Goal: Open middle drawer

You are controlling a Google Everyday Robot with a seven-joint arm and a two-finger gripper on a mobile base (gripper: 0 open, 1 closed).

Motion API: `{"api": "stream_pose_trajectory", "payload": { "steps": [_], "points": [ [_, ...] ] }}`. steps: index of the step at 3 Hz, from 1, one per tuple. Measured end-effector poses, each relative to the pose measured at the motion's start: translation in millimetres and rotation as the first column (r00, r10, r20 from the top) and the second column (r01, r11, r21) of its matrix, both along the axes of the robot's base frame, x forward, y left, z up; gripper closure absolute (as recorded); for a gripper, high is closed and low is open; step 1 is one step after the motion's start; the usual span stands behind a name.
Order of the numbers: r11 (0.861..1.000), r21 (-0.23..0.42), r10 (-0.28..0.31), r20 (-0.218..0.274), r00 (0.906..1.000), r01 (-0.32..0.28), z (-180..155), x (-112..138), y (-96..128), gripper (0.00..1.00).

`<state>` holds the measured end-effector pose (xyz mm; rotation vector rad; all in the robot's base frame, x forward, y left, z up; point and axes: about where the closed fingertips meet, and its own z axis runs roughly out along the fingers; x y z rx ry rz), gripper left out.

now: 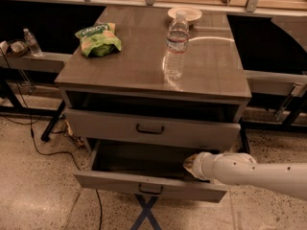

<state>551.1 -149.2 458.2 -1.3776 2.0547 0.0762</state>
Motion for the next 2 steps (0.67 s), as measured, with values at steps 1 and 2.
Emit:
{"api": "stream_pose_trajectory", "payload": {
  "steps": [1, 2],
  "points": [
    [0.999, -0.030, 0.041, -0.055, 0.9977, -0.043, -32.5, -16.1, 8.8, 1.00],
    [0.996, -0.050, 0.068, -0.096, 0.9931, -0.073, -48.1, -33.5, 14.2, 1.00]
  ]
}}
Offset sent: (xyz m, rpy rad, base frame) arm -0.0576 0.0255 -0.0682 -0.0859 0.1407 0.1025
